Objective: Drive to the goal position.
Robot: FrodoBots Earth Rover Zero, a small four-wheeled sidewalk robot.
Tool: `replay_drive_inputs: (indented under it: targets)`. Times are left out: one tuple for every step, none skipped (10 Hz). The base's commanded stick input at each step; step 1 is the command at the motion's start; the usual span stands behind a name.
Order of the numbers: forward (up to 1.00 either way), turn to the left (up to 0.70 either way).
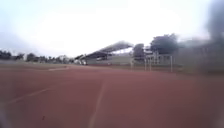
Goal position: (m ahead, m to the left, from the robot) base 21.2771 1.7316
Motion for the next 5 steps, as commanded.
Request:
replay_drive_inputs:
  targets:
    - [0.7, 0.0]
    - [0.7, 0.0]
    - [0.7, 0.0]
    - [0.7, 0.0]
    - [0.7, 0.0]
